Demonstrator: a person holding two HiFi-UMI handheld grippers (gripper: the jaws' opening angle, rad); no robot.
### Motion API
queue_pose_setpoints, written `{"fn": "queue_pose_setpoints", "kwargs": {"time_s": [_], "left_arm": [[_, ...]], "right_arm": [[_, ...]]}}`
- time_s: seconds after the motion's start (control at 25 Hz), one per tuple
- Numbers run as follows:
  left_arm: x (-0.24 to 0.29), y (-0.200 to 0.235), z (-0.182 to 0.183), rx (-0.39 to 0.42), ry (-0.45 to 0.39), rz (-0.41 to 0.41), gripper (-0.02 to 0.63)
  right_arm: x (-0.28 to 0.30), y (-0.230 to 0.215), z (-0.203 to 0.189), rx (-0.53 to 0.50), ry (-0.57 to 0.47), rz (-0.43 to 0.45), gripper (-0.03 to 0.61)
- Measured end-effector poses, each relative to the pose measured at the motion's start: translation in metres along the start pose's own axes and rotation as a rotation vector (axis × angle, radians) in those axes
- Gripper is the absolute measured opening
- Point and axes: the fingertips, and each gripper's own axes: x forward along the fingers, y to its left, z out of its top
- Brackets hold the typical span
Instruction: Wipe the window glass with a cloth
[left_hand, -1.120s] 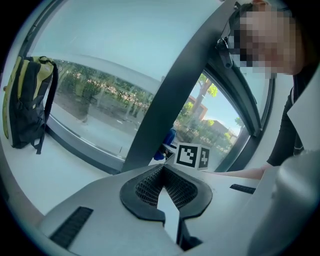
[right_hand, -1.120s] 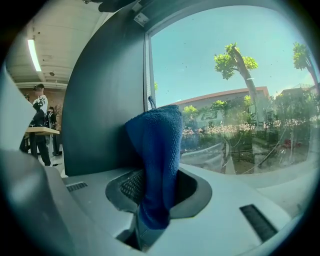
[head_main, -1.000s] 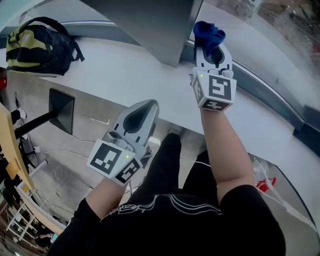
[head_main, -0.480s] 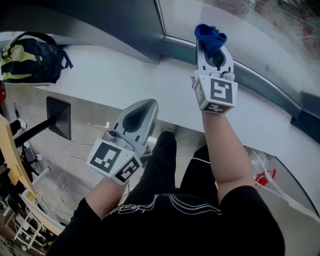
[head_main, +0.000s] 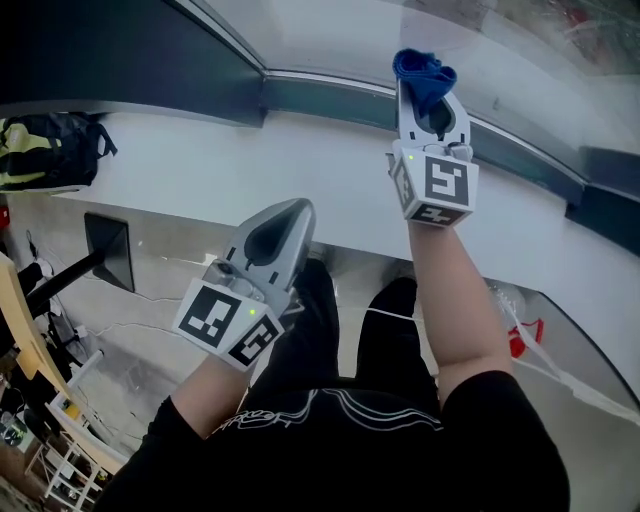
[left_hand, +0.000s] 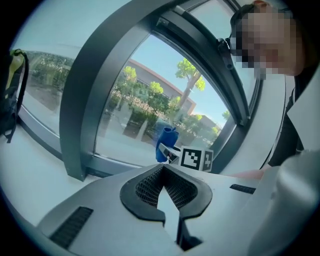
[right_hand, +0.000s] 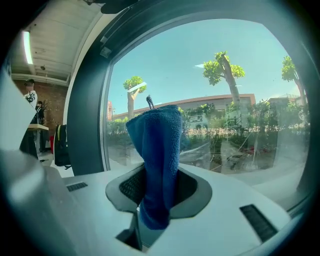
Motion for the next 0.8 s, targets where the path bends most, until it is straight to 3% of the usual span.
{"fn": "queue_pose_setpoints", "kwargs": {"time_s": [0.8], "left_arm": [[0.104,-0.164,-0.042,0.061,0.063,-0.121,0.005]], "right_arm": [[-0.107,-0.217,-0.033,-0.016,0.029,-0.159,0.094]]}}
